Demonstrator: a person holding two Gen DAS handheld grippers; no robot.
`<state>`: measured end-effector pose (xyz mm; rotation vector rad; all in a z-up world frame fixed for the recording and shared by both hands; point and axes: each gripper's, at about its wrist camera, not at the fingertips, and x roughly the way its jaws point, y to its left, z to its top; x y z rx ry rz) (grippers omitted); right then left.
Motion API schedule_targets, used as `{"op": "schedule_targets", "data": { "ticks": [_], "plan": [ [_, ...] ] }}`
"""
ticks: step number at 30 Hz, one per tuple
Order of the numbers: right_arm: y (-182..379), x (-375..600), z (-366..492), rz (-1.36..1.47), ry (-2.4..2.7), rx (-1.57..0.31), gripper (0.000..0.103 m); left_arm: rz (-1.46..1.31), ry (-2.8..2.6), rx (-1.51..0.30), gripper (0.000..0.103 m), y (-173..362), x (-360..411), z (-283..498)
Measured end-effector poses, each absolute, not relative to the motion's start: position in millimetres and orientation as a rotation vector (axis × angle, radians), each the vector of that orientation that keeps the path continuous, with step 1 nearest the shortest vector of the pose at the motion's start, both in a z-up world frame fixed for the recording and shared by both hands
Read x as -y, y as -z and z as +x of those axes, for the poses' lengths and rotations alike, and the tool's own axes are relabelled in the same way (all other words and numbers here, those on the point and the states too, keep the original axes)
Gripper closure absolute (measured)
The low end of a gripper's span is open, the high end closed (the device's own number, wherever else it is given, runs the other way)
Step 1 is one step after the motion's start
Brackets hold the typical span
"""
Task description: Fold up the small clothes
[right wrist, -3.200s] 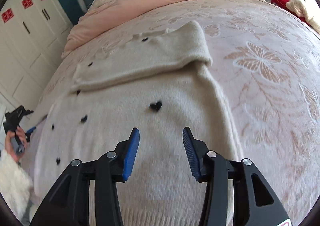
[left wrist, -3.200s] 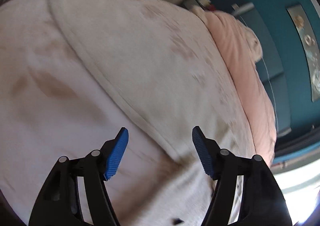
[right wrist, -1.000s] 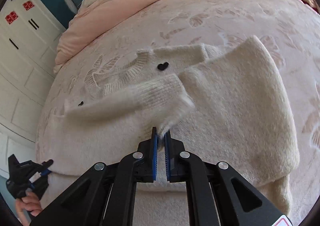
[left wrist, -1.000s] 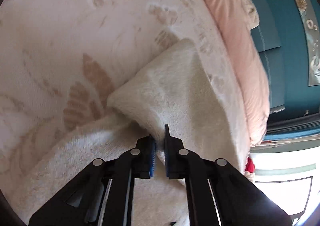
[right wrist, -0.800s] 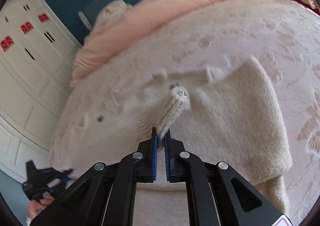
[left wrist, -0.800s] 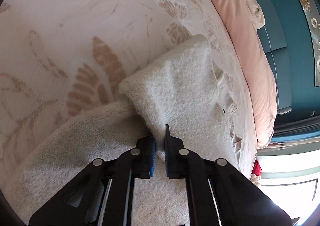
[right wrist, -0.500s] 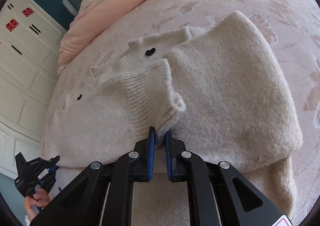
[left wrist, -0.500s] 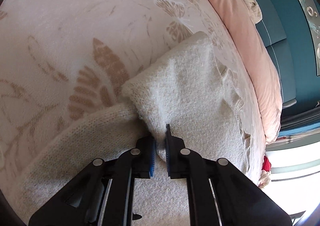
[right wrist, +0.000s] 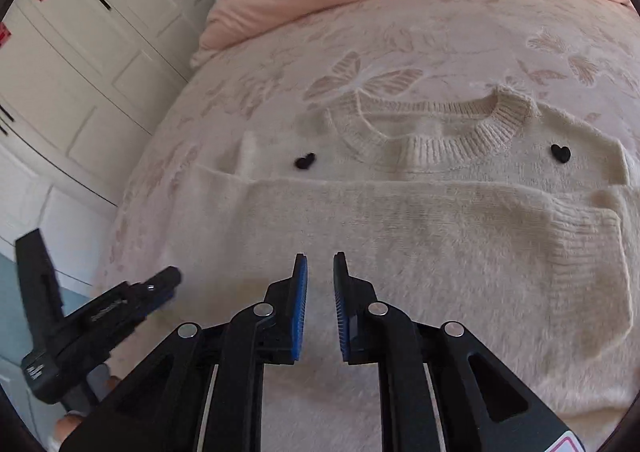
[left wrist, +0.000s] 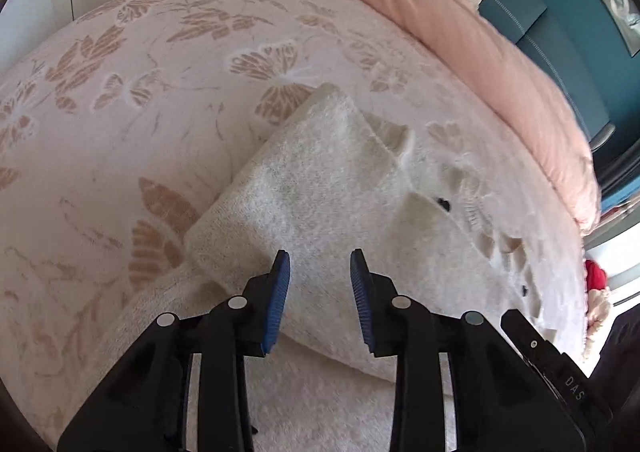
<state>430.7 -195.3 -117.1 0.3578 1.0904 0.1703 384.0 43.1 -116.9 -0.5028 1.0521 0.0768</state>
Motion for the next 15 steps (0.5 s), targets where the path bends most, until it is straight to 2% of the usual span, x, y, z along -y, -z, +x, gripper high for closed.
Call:
{"op": "schedule_targets", "data": {
  "ticks": [2, 3, 6, 8, 10, 11, 12, 13, 14, 15],
  "plan": [
    [128.5, 231.3, 438.1, 0.32, -0.04, -1.078, 0.096, -0.488, -0.123, -1.066, 0.073, 130.1, -51.5, 388.0],
    [134.6, 264.2, 435.2, 0.378, 0.022, -1.067, 0.101, -0.511, -0.104, -1.075, 0.075, 137.4, -58.8, 388.2],
    [133.5, 358.0, 398.4, 0.518, 0.235, -1.005, 0.103, -0.477, -0.054, -1.063, 0.077, 138.1, -63.5, 386.1],
    [116.3, 392.5, 357.9, 0.523, 0.325, -0.959, 0.089, -0.441, -0.035, -1.058, 0.077, 136.2, -60.8, 384.0],
    [100.7, 410.3, 303.0, 0.565, 0.291, -0.913, 0.089, -0.42, -0.001, -1.047, 0.075, 128.7, -60.6, 375.2],
    [94.5, 412.4, 271.1, 0.554, 0.281, -0.907, 0.083, -0.416, 0.017, -1.038, 0.072, 123.5, -63.1, 366.1],
    [90.2, 412.0, 238.8, 0.534, 0.282, -0.909, 0.077, -0.416, 0.029, -1.032, 0.063, 117.2, -66.2, 354.1],
    [87.8, 407.0, 201.7, 0.515, 0.29, -0.911, 0.061, -0.416, 0.024, -1.032, 0.047, 112.3, -71.8, 339.9],
    [88.3, 402.3, 166.0, 0.511, 0.297, -0.918, 0.045, -0.42, 0.018, -1.032, 0.041, 108.2, -79.1, 322.5],
    [91.5, 397.1, 131.0, 0.52, 0.3, -0.933, 0.041, -0.427, 0.024, -1.033, 0.037, 105.3, -87.5, 303.4]
  ]
}}
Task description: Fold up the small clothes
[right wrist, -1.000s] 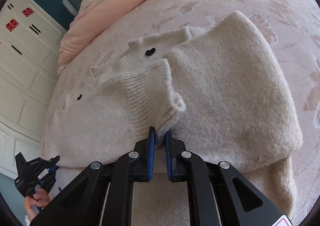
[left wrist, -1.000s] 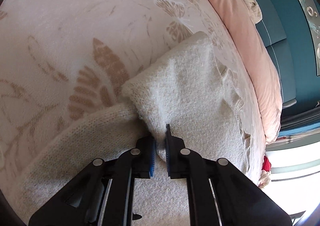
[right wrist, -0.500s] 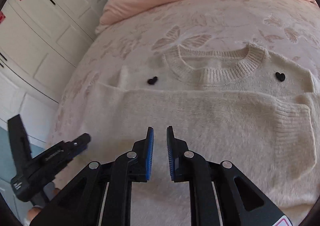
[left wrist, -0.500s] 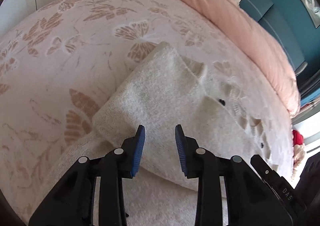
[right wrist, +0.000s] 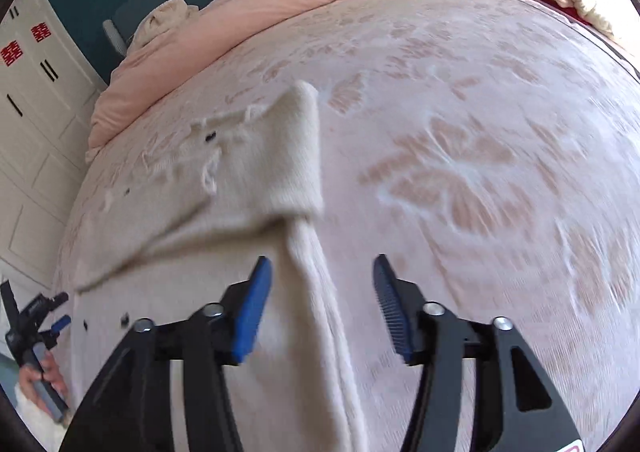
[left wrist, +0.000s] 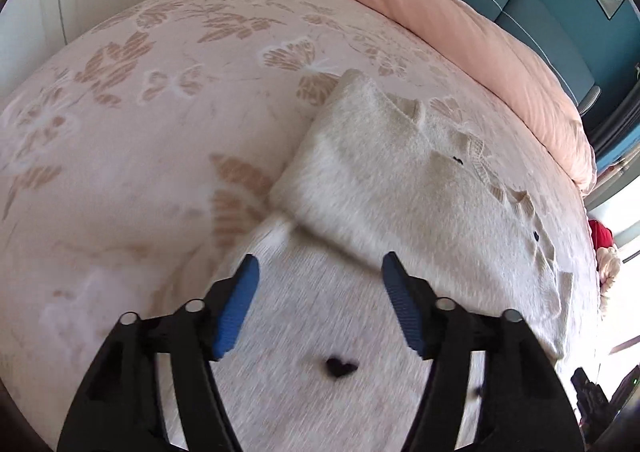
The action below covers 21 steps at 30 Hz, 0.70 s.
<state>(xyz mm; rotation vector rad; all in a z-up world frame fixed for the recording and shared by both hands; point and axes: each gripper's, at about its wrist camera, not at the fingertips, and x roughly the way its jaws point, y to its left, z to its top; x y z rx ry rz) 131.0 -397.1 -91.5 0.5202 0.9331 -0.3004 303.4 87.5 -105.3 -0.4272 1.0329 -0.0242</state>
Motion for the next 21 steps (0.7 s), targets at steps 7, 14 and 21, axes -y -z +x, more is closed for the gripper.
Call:
{"op": "schedule_targets", "data": {
  "ticks": [7, 14, 21],
  "plan": [
    [117.8, 340.2, -14.3, 0.623, 0.24, -1.091, 0.034, -0.499, -0.003, -1.19, 0.022, 119.2, -142.5, 165.5],
    [130.8, 304.6, -3.1, 0.673, 0.15, -1.062, 0.023, -0.746, 0.069, -1.173, 0.005, 129.3, -152.5, 108.5],
    [131.9, 302.3, 26.8, 0.815, 0.126, -1.01, 0.024, -0.756, 0.125, -1.198, 0.014, 128.1, -135.6, 129.9]
  ]
}}
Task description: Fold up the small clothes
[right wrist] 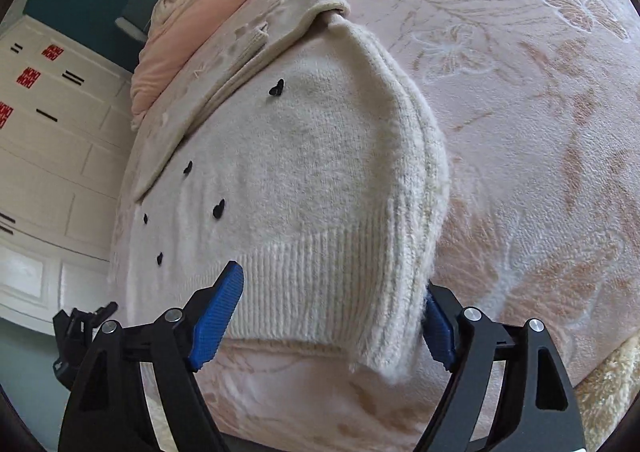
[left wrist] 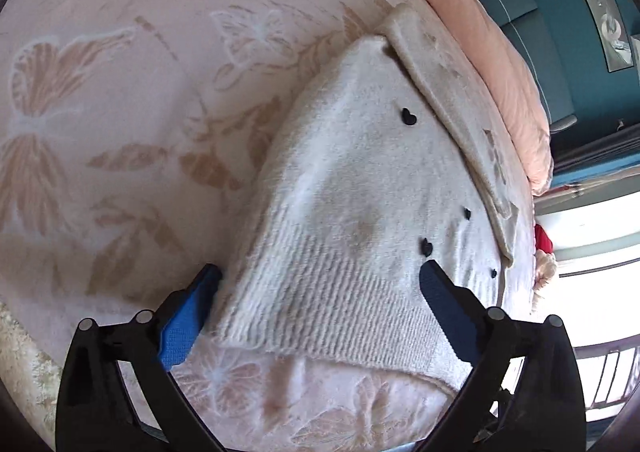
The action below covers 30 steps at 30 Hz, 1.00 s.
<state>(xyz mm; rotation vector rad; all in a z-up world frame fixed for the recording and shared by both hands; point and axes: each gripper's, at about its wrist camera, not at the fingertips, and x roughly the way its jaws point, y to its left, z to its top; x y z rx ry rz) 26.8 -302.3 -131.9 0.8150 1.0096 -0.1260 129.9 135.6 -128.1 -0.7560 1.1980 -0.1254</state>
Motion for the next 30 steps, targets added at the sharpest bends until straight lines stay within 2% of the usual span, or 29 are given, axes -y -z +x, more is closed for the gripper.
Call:
{"op": "schedule_targets", "data": {
  "ticks": [1, 2, 3, 4, 9, 14, 20, 24, 27, 30],
  "plan": [
    [130.9, 303.9, 28.4, 0.837, 0.124, -0.999, 0.037, -0.77, 0.122, -1.211, 0.023, 129.3, -135.6, 132.6],
    [129.9, 305.4, 30.2, 0.848, 0.122, -1.002, 0.072, -0.784, 0.12, -1.219, 0.032, 130.9, -136.4, 134.5],
    [128.5, 305.7, 31.8, 0.847, 0.128, -1.016, 0.092, -0.802, 0.13, -1.248, 0.063, 133.9, -136.6, 137.0],
    [124.8, 307.7, 30.4, 0.851, 0.134, -1.013, 0.091, -0.805, 0.128, -1.29, 0.095, 136.9, -136.0, 139.4],
    [74.0, 309.6, 6.5, 0.792, 0.111, -0.928, 0.094, -0.734, 0.118, -1.274, 0.097, 105.8, -143.2, 122.2],
    [38.3, 308.0, -39.0, 0.675, 0.08, -0.974, 0.095, -0.685, 0.18, -1.257, 0.097, 68.7, -149.8, 83.2],
    [55.6, 289.5, -120.6, 0.476, 0.024, -1.253, 0.096, -0.495, 0.213, -1.36, 0.097, 65.0, -147.2, -6.1],
    [62.2, 268.2, -180.5, 0.442, -0.058, -1.432, 0.096, -0.461, 0.222, -1.508, 0.097, 74.7, -155.4, -75.8],
    [31.7, 267.1, -197.5, 0.489, -0.09, -1.398, 0.096, -0.502, 0.2, -1.548, 0.097, 58.0, -170.7, -104.0],
    [-5.5, 293.5, -165.5, 0.54, -0.072, -1.221, 0.096, -0.57, 0.21, -1.456, 0.097, 23.7, -176.7, -77.7]
  ]
}}
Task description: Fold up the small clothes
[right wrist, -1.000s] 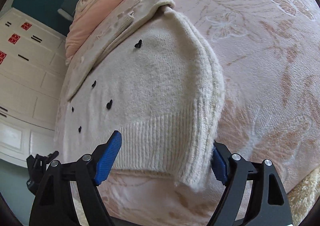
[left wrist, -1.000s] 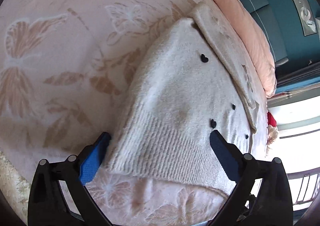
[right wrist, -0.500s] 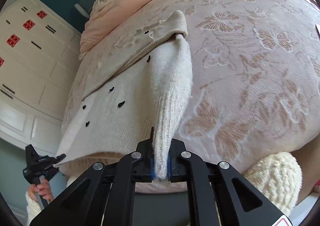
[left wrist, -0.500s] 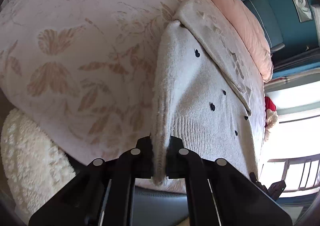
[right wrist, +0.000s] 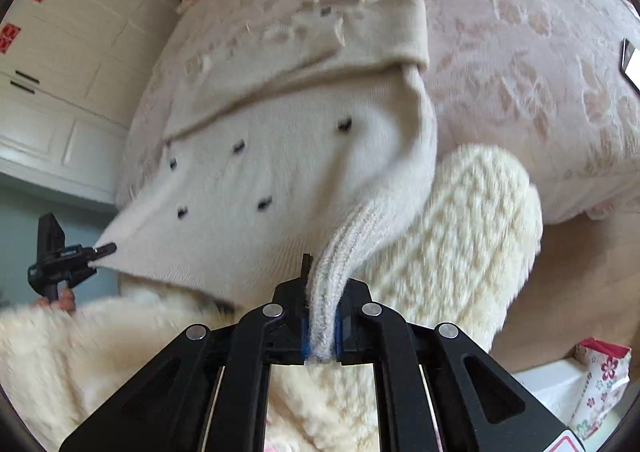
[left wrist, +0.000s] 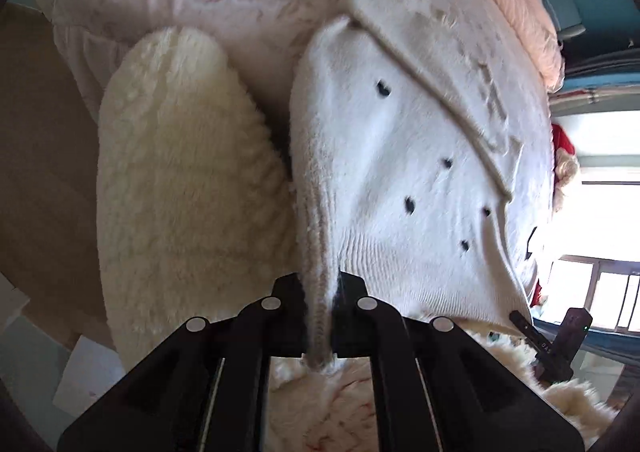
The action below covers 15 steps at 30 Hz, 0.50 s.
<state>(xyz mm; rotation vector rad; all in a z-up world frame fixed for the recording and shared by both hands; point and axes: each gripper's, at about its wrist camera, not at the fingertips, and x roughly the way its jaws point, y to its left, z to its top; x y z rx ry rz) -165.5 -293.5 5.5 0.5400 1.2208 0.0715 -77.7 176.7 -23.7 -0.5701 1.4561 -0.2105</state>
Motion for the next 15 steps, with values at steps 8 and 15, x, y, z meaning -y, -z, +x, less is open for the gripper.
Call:
{"op": "schedule_targets", "data": {
  "ticks": [8, 15],
  "plan": [
    [43.0, 367.0, -4.9, 0.742, 0.065, -0.927, 0.092, -0.439, 0.257, -1.116, 0.096, 9.0, -110.0, 118.4],
    [65.5, 354.8, 18.7, 0.703, 0.203, -0.898, 0.062, -0.403, 0.126, -1.182, 0.071, 82.2, -87.1, 178.8]
  ]
}}
